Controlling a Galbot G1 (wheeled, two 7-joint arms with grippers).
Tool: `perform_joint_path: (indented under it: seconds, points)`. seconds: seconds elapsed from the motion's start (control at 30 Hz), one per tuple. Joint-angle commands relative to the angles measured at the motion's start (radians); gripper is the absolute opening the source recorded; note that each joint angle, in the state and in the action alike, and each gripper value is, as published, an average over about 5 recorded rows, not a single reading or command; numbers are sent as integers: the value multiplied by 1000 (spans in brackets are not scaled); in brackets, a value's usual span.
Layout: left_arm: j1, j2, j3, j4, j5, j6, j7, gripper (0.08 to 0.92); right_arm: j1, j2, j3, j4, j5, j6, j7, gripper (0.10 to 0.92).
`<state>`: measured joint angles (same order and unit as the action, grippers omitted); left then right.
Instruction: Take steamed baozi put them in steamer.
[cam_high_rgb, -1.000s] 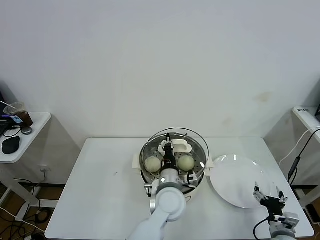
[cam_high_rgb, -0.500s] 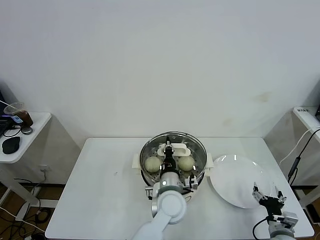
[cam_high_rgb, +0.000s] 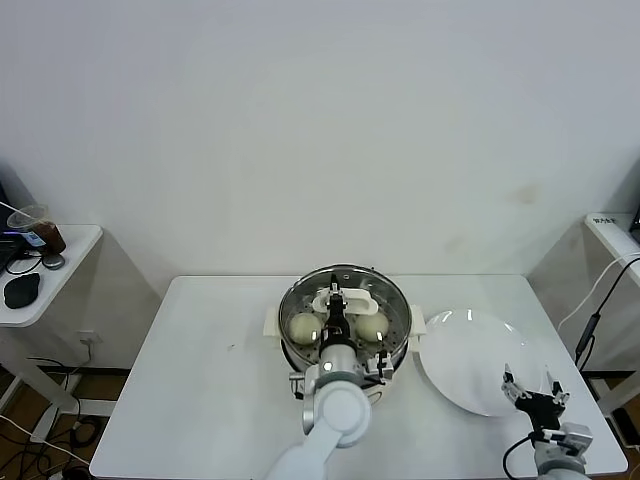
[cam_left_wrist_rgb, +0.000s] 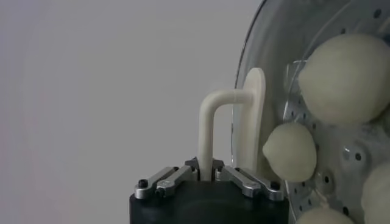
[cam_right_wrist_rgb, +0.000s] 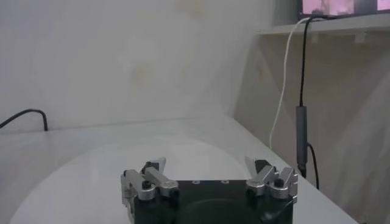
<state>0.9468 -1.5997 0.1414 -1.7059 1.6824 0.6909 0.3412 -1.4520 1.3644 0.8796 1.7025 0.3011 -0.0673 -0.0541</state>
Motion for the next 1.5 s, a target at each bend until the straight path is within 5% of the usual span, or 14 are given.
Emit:
perform_joint_path:
  seconds: [0.03,0.5,0.7,1.3,1.5]
  points:
    - [4,-1,5,-12,12,1,32,175,1,2,-1,-2,-2,2,1,823]
    - [13,4,17,-6,19,-1,1,175,3,6,-2,-4,-4,3,1,823]
    - [49,23,28,-100,-15,-31,-11,197,5,7,-3,-5,-5,2,2,823]
    - [196,123,36,-381,-24,-35,79,699,11,15,-15,-3,-17,1,3,823]
    - [265,156,-94,-519,-164,-47,-69,814,-24,16,-31,78,-8,-14,-25,823]
